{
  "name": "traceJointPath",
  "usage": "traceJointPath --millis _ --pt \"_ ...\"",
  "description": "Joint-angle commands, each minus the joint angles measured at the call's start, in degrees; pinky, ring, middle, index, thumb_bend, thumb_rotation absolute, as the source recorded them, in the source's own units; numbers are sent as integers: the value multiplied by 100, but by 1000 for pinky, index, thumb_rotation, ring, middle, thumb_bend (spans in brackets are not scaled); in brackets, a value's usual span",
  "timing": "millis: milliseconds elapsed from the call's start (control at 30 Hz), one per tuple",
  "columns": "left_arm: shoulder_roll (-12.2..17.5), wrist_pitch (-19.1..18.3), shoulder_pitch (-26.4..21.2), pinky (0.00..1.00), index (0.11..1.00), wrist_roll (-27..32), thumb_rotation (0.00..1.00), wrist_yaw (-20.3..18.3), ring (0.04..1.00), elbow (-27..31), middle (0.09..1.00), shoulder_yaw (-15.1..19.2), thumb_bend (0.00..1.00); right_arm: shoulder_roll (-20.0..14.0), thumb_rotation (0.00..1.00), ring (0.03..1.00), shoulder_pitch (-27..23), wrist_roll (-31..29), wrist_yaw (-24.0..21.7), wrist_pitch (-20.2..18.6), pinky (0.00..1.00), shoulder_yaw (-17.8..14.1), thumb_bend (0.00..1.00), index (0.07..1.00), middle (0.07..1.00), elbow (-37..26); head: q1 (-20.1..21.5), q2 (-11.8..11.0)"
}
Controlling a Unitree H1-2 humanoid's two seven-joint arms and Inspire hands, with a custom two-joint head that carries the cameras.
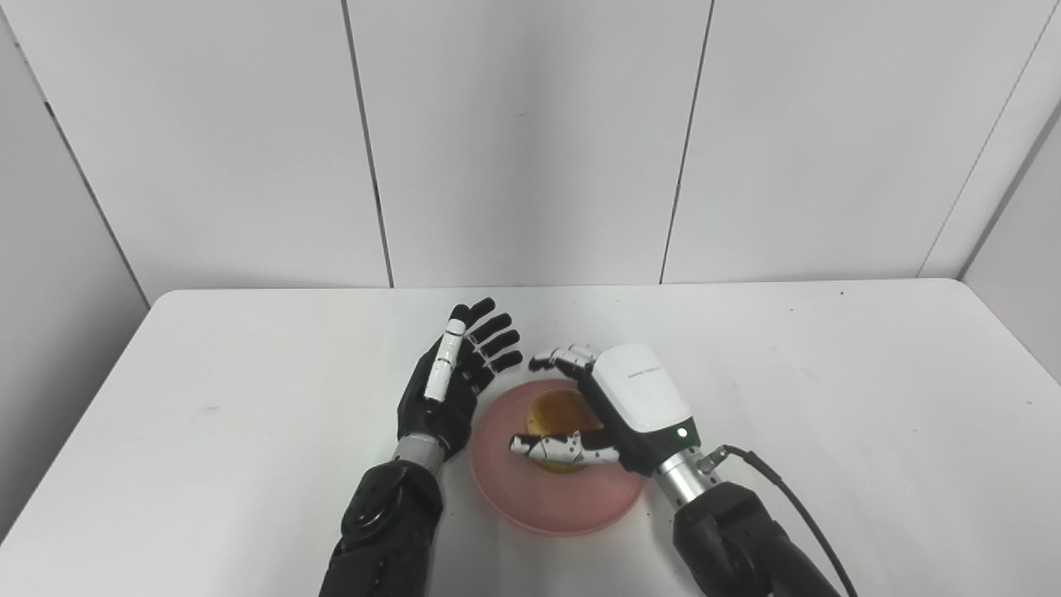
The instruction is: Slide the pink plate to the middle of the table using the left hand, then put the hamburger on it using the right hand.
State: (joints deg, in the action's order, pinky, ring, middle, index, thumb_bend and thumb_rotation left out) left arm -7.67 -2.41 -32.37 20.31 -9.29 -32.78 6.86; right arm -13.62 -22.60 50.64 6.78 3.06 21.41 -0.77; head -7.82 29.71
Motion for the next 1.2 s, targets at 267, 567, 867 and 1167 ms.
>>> traceJointPath --millis 267,567,867,1167 --pt "53 966 593 901 730 -1307 676 1012 910 112 870 -214 733 193 1000 615 17 -1093 437 400 495 -862 756 670 683 -241 -29 11" --pt "107 1001 933 1000 950 -1879 845 1617 1000 708 999 -196 704 851 1000 772 94 -3335 189 -113 677 -2122 686 752 800 793 -75 32" --pt "272 768 925 1000 998 -2176 861 1695 1000 963 1000 -285 663 1172 1000 867 -79 -4904 -227 -304 822 -2671 840 848 891 1693 -111 60" --pt "328 436 920 1000 1000 -2011 919 1503 1000 1061 1000 -324 746 1224 1000 908 -112 -4906 -171 -402 924 -2515 797 887 916 1812 -71 98"
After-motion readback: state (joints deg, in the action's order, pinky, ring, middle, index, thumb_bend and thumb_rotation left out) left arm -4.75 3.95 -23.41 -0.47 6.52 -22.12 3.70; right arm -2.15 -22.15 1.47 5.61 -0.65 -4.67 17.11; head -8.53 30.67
